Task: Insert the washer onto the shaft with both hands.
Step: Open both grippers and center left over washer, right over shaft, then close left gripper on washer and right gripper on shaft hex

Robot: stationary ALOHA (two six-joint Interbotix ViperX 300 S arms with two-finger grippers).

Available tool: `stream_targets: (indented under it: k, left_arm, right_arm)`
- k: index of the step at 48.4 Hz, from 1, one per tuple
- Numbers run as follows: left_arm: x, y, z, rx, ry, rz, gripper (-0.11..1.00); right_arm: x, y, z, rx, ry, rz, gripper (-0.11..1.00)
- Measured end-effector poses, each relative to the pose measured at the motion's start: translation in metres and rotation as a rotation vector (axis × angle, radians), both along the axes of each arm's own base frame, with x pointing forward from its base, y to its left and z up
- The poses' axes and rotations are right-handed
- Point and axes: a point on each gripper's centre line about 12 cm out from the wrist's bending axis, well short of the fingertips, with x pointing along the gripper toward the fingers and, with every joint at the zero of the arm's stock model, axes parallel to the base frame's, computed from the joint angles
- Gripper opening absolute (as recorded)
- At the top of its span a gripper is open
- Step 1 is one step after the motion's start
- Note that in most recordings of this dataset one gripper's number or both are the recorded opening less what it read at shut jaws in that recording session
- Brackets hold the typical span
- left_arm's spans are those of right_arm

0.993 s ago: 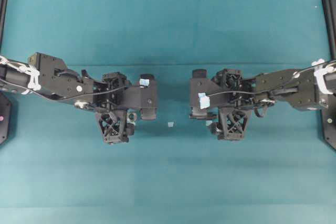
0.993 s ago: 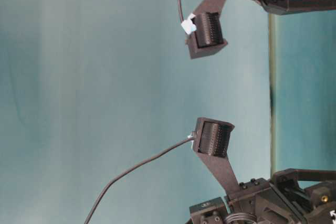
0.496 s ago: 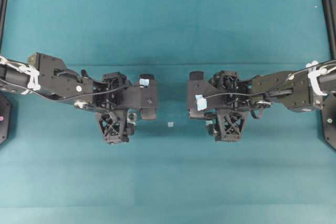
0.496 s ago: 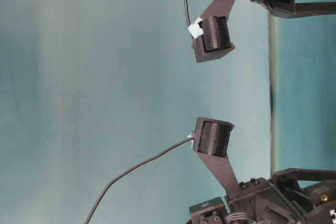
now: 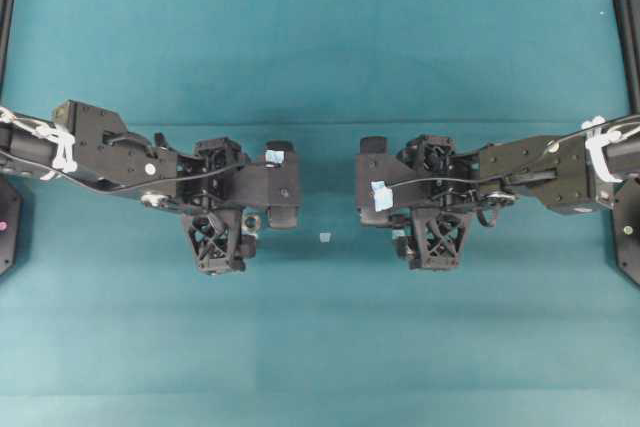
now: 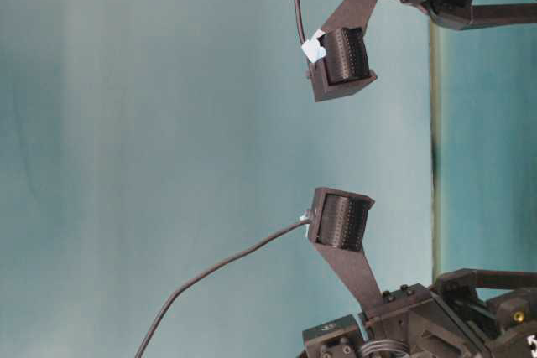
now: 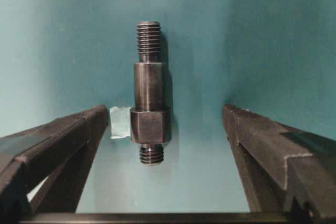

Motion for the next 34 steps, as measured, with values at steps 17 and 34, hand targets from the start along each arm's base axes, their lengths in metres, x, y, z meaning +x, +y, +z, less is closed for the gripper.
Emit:
stream_targets:
  k: [17, 34]
  left_arm:
    - [0.0000, 0.0000, 0.0000, 0.000, 0.000, 0.000, 0.85]
    - [-0.0001, -0.0006, 0.0003, 0.001, -0.003, -0.004, 0.45]
  right_arm:
    - [-0.0024, -0.0003, -0.0006, 0.002, 0.028, -0.001, 0.76]
    - [-0.0029, -0.0003, 0.0004, 0.002, 0.034, -0.001, 0.42]
